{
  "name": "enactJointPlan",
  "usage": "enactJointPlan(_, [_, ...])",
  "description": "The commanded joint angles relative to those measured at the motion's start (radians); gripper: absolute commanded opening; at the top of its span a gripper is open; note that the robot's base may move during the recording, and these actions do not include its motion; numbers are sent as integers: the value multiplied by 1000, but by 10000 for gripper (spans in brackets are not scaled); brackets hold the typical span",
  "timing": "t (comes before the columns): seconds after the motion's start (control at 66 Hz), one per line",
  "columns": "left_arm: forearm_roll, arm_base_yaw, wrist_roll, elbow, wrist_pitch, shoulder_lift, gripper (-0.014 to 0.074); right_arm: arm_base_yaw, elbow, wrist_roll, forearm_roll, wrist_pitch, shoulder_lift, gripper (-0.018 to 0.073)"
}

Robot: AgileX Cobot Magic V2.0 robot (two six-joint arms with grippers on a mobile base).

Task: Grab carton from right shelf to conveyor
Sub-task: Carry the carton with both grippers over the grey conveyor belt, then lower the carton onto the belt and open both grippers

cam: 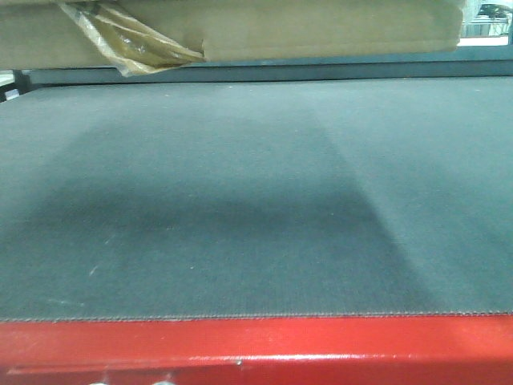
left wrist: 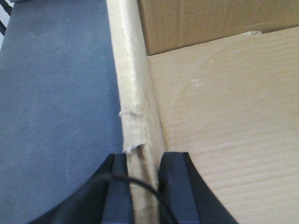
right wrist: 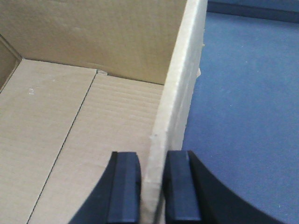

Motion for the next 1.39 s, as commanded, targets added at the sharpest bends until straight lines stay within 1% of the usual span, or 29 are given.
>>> enactJointPlan(0.0, [70,-1,11,-3,2,-13,-16,0,-6,-5,2,-51,-18,-67])
enactJointPlan(1.122, [67,-1,11,-3,2,-13,-16,0,-6,-5,4,-59,-18,-67])
enactJointPlan(1.258, [36,-1,11,-3,10,19,-16,-2,-8,-5,-1,-50,-4,-67])
enactJointPlan(1.304, [9,-1,11,-3,10,49,-16,-6,-8,-5,-8,-43,17,-67])
enactJointPlan(1.38, [-5,-1,11,15,-1,91,-16,-13,-8,-5,-10,-23,52,-67])
